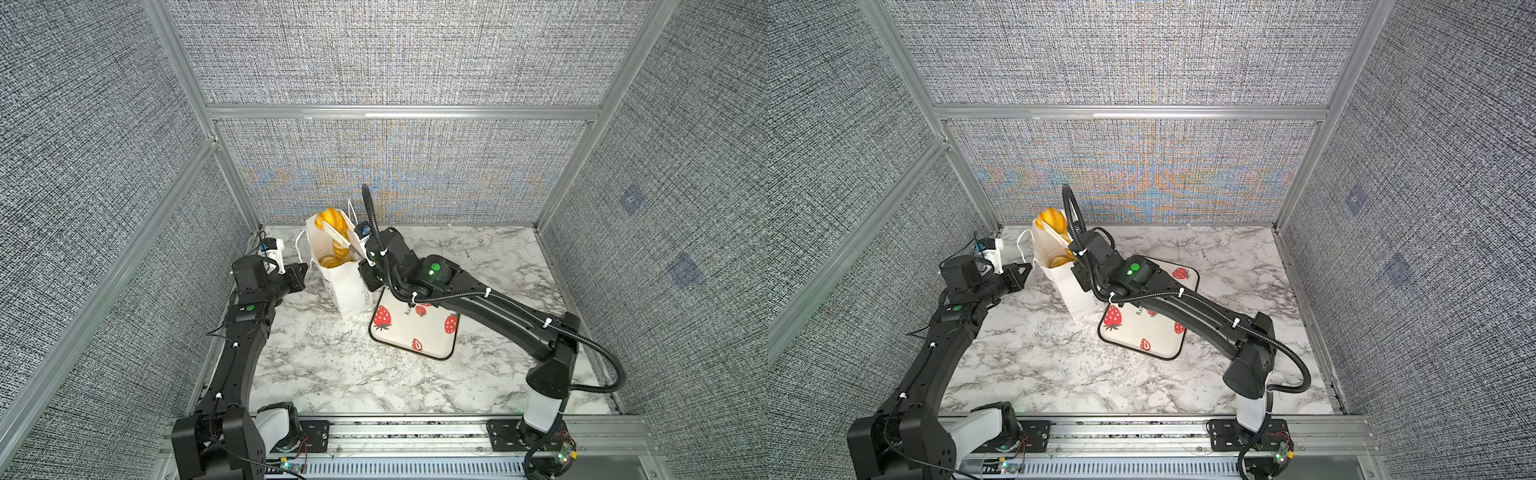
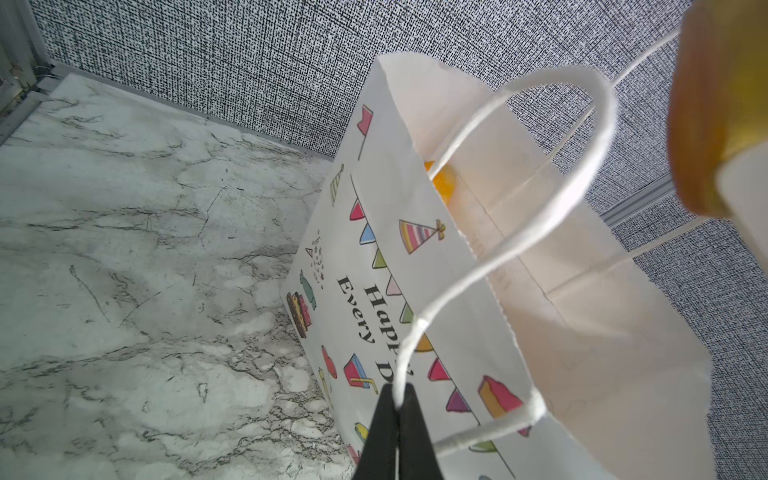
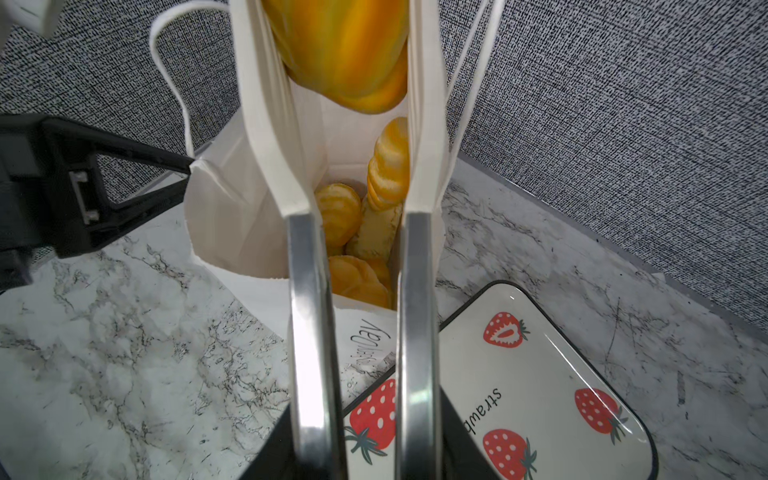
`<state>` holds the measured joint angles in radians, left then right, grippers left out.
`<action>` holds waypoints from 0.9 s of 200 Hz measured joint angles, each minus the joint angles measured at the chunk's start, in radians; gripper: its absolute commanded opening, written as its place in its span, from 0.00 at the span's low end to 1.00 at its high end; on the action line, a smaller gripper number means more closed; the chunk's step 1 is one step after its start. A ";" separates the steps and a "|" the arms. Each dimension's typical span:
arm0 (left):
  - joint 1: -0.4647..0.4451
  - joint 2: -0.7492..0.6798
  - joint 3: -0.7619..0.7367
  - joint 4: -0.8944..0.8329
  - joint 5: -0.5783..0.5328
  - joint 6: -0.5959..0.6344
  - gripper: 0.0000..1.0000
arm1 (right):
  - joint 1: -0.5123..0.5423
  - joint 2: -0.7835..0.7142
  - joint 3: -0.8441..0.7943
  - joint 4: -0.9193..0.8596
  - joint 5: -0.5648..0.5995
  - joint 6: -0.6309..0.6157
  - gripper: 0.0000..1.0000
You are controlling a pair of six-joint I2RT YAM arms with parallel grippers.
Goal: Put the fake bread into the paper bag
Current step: 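Lower the roll into the bag and open the tongs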
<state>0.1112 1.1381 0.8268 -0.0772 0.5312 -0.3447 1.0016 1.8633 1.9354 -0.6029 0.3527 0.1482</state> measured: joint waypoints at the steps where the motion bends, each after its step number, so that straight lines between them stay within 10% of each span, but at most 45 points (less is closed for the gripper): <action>1: 0.000 0.000 0.000 0.000 0.000 0.000 0.00 | 0.000 0.002 0.001 0.000 -0.001 0.000 0.36; 180: 0.000 -0.003 0.000 0.000 -0.001 0.000 0.00 | -0.045 0.115 0.157 -0.089 -0.088 -0.033 0.55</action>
<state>0.1112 1.1347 0.8268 -0.0776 0.5301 -0.3443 0.9565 1.9781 2.0926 -0.6914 0.2649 0.1150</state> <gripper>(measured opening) 0.055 0.550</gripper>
